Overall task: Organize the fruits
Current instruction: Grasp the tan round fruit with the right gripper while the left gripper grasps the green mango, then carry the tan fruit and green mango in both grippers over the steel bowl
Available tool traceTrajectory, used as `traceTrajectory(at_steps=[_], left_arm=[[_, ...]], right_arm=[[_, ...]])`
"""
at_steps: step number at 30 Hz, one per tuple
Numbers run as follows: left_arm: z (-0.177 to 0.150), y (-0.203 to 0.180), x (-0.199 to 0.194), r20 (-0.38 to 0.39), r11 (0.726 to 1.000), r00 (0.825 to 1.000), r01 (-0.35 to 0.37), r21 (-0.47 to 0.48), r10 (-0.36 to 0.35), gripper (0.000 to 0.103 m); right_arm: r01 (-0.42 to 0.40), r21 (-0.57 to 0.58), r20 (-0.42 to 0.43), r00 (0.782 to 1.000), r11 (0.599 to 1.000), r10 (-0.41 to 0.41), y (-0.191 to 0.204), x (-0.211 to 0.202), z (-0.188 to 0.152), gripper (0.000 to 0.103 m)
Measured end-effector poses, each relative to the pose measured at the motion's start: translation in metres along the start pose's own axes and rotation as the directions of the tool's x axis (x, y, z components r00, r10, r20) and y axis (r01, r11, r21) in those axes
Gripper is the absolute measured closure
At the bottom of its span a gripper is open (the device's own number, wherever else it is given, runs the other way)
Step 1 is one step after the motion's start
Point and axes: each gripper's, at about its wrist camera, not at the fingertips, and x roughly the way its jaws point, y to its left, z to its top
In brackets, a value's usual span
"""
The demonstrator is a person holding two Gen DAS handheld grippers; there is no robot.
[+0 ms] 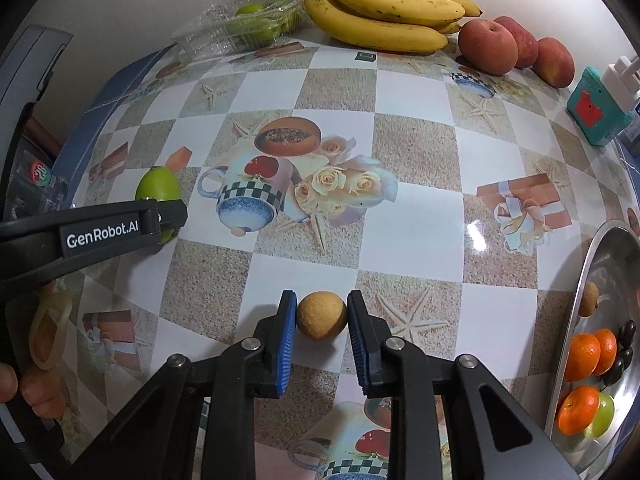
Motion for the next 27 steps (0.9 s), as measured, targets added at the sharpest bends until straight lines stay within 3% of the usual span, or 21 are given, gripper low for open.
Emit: traceTrajectory(at_steps=[27], left_arm=[[-0.038, -0.019, -0.044, 0.010, 0.998, 0.998, 0.064, 0.013, -0.064, 0.063]], right_arm=[[0.031, 0.104, 0.082, 0.996, 0.994, -0.040, -0.032, -0.066, -0.019, 0.076]])
